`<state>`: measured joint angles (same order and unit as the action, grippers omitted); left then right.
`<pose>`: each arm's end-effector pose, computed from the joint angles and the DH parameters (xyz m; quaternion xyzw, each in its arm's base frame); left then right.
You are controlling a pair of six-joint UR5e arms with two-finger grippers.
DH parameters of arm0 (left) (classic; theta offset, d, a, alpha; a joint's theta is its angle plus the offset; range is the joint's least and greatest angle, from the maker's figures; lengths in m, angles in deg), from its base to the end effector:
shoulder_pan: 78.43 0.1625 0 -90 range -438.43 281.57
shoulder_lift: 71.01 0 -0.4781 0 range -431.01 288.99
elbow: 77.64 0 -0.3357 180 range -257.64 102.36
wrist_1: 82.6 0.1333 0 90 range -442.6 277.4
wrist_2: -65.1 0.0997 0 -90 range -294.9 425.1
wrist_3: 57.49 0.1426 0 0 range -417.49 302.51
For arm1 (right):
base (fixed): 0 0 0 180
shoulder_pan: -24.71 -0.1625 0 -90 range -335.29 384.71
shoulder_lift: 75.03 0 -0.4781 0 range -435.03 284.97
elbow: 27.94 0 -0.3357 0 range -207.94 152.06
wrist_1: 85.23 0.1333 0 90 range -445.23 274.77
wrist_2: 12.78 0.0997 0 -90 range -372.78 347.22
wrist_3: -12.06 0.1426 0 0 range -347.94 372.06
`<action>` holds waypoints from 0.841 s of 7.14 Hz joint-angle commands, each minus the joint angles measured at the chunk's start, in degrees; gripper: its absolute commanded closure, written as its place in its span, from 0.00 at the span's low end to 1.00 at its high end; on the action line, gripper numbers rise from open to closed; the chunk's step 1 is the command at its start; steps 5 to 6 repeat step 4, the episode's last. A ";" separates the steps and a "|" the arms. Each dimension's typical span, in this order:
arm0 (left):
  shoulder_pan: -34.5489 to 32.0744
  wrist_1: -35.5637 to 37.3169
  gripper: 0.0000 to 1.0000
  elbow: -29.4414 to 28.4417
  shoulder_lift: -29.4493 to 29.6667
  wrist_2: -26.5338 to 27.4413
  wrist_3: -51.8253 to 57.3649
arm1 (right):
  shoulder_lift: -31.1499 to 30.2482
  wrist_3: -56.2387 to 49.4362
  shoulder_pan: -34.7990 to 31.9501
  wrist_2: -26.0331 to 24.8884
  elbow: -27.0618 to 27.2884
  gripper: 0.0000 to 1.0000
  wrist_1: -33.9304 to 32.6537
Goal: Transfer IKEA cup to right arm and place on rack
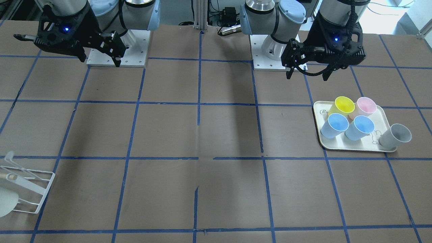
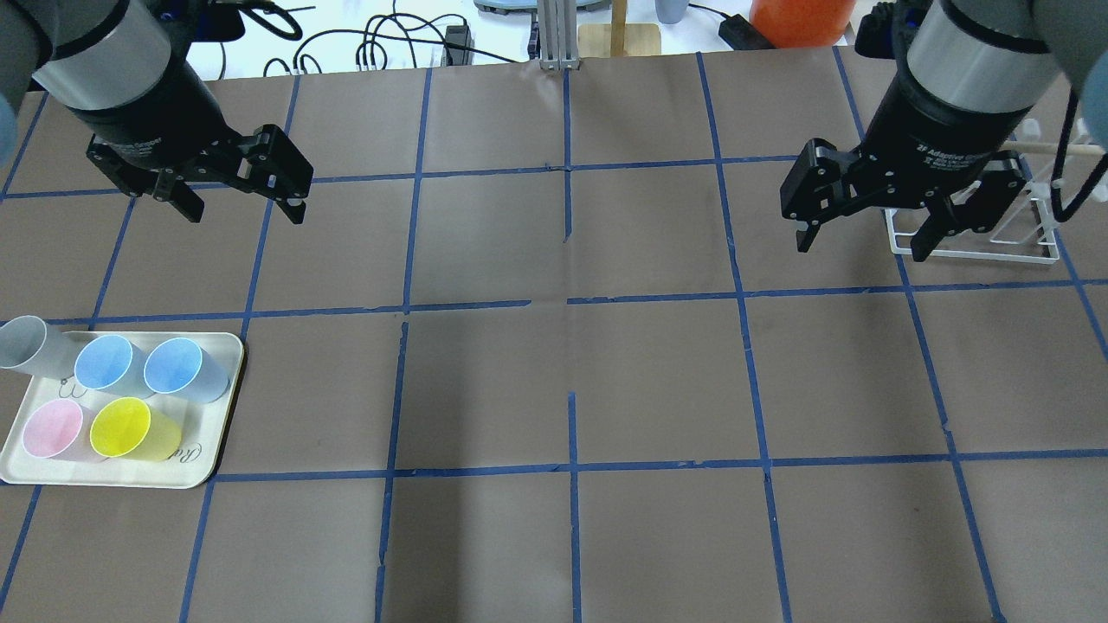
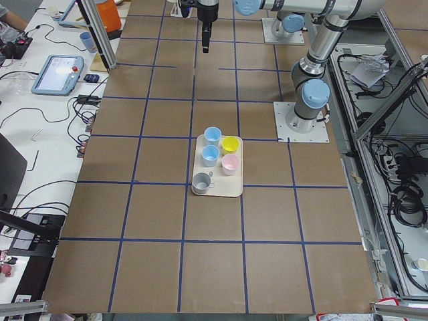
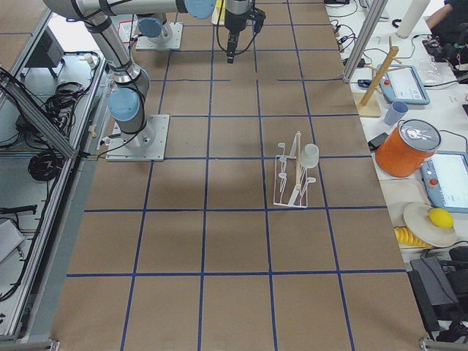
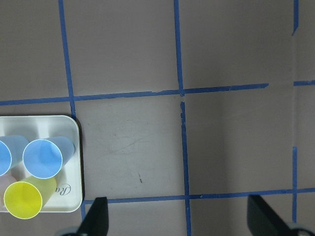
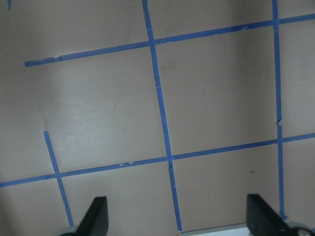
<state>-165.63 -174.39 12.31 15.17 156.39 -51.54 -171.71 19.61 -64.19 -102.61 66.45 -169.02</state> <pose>-0.1100 -0.4138 0.5233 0.0273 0.9994 -0.0172 0.0126 0.1266 -0.3720 0.5017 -0.0754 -0.9966 -0.0342 0.0004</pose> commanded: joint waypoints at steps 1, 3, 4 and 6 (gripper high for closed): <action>0.01 0.03 0.00 -0.03 0.04 0.02 0.02 | 0.09 0.10 0.05 -0.26 0.01 0.00 -1.47; 0.01 0.03 0.00 -0.04 0.04 0.02 0.02 | 0.09 0.01 0.05 -0.35 0.00 0.00 -1.38; 0.01 0.03 0.00 -0.04 0.04 0.02 0.02 | 0.09 0.10 0.05 -0.09 0.00 0.00 -1.47; 0.01 0.03 0.00 -0.04 0.04 0.02 0.02 | 0.09 0.10 0.05 -0.09 0.00 0.00 -1.47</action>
